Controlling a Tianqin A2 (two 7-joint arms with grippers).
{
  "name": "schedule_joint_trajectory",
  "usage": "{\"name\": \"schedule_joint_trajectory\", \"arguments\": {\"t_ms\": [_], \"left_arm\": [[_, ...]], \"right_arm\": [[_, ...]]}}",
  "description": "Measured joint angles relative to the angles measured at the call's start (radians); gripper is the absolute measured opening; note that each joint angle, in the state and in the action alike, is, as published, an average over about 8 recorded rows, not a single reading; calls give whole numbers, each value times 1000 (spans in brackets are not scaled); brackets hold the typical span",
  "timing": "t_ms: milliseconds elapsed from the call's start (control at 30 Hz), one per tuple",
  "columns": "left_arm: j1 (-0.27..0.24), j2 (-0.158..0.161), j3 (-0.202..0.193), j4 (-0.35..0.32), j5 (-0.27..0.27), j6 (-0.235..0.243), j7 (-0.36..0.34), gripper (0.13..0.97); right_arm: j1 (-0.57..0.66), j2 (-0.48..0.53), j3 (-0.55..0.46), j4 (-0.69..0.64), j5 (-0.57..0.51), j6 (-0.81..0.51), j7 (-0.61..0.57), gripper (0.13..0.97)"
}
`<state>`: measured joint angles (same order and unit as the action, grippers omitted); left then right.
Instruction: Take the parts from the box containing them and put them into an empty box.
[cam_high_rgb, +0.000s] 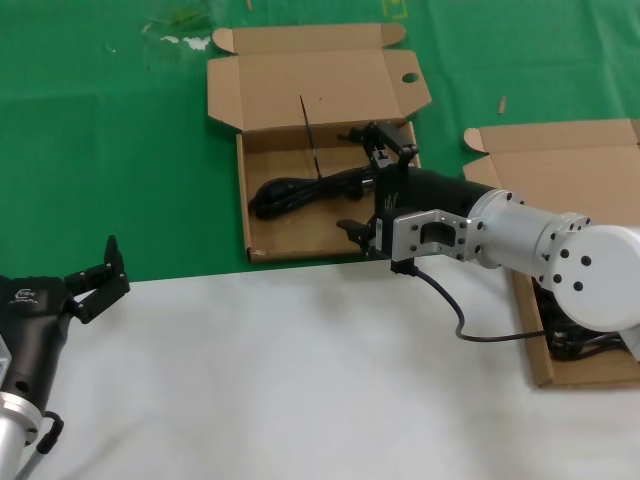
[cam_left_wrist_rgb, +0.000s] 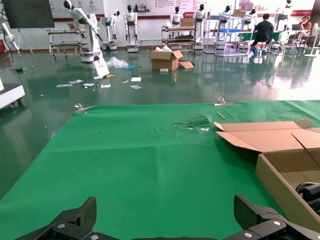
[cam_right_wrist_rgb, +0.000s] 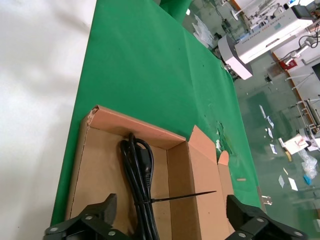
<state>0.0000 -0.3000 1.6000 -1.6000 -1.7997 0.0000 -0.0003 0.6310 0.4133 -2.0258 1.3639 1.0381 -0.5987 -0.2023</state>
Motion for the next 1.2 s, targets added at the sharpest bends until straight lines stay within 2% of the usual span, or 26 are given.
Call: {"name": "schedule_joint_trajectory", "arguments": {"t_ms": [367, 500, 767, 1200], "left_arm": [[0, 0, 0, 0, 0, 0, 0, 966], [0, 0, 0, 0, 0, 0, 0, 966], [0, 0, 0, 0, 0, 0, 0, 966], [0, 0, 0, 0, 0, 0, 0, 966]], "right_arm": [[0, 0, 0, 0, 0, 0, 0, 869], [0, 0, 0, 0, 0, 0, 0, 869], [0, 0, 0, 0, 0, 0, 0, 949], [0, 0, 0, 0, 0, 0, 0, 966]]}}
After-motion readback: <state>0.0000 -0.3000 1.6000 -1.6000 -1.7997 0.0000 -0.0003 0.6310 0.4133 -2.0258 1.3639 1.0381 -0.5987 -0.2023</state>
